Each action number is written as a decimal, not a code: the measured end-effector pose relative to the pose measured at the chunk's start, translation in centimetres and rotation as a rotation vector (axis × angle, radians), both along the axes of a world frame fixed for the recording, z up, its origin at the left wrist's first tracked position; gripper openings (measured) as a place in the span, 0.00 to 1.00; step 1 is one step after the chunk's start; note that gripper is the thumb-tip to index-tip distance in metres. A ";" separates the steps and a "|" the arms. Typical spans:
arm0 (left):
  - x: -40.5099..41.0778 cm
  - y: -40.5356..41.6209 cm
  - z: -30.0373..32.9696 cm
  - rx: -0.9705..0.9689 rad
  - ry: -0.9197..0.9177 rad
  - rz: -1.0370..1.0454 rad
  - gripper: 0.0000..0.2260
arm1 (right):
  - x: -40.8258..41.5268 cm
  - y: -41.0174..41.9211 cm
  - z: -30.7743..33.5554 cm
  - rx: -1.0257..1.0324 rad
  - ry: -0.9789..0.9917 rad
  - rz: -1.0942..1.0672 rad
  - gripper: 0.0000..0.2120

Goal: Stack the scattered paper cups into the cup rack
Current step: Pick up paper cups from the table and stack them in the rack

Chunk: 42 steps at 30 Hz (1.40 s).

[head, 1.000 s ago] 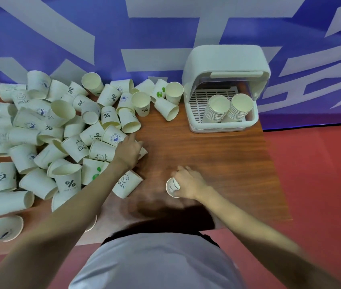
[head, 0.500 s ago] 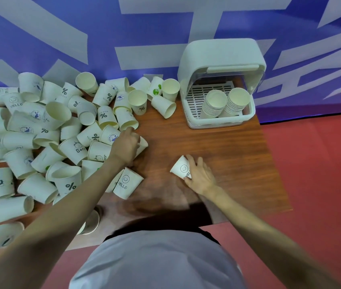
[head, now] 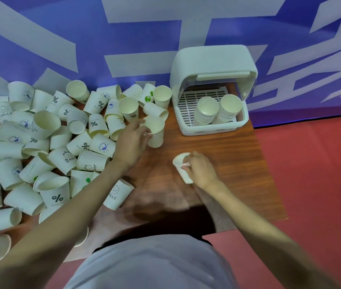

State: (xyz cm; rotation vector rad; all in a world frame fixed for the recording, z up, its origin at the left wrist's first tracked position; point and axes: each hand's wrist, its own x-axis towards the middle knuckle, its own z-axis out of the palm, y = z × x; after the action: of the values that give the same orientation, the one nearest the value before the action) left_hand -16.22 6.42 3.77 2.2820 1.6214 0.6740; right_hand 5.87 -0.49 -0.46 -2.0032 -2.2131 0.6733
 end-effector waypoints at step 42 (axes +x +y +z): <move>15.8 7.4 -1.6 -0.020 -0.003 -0.241 0.08 | 13.6 11.1 2.1 0.301 0.056 -0.294 0.13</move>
State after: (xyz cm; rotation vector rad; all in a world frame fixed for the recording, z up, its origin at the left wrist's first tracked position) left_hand -0.38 13.79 2.18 2.4075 1.3151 0.5985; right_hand 19.52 10.61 1.63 -2.0598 -1.8063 0.3354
